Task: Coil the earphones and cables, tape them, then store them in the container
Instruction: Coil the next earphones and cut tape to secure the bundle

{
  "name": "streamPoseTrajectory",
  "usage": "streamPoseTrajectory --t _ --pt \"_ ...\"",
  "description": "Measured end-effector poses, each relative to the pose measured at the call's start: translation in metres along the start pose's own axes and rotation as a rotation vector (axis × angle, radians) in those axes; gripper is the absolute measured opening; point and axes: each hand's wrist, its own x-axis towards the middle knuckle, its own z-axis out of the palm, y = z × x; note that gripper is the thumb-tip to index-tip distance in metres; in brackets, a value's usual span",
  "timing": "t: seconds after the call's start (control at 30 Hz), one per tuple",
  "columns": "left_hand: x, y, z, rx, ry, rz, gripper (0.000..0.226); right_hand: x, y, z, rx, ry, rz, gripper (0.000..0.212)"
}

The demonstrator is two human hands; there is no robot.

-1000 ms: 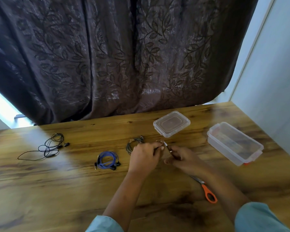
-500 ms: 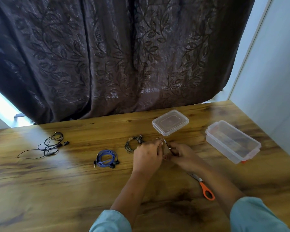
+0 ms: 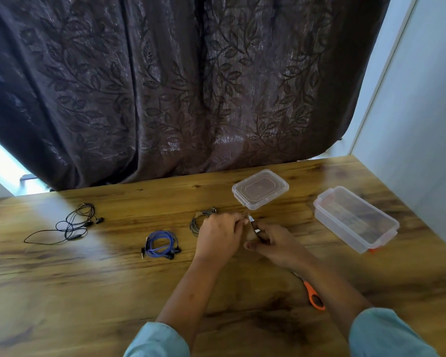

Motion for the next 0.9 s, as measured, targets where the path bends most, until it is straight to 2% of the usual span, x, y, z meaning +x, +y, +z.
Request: streamPoseTrajectory --t 0.2,0.3,0.5,0.77,0.9 --pt "0.002 0.001 -0.007 -0.102 -0.093 -0.055 0.018 0.001 0.005 0.001 -0.017 0.011 0.004 0.035" --pt "0.004 0.002 -0.010 -0.081 -0.124 -0.038 0.019 0.003 0.007 0.001 -0.033 0.002 0.009 0.037" --pt "0.002 0.009 -0.005 0.015 -0.080 -0.008 0.024 0.004 0.004 -0.002 -0.033 0.008 0.009 0.025" --pt "-0.002 0.013 0.002 0.122 -0.015 0.020 0.028 0.005 0.001 -0.003 -0.034 -0.011 -0.014 0.025" --pt "-0.002 0.012 0.000 0.024 -0.025 -0.002 0.024 0.004 0.004 -0.002 -0.009 0.018 -0.012 0.018"
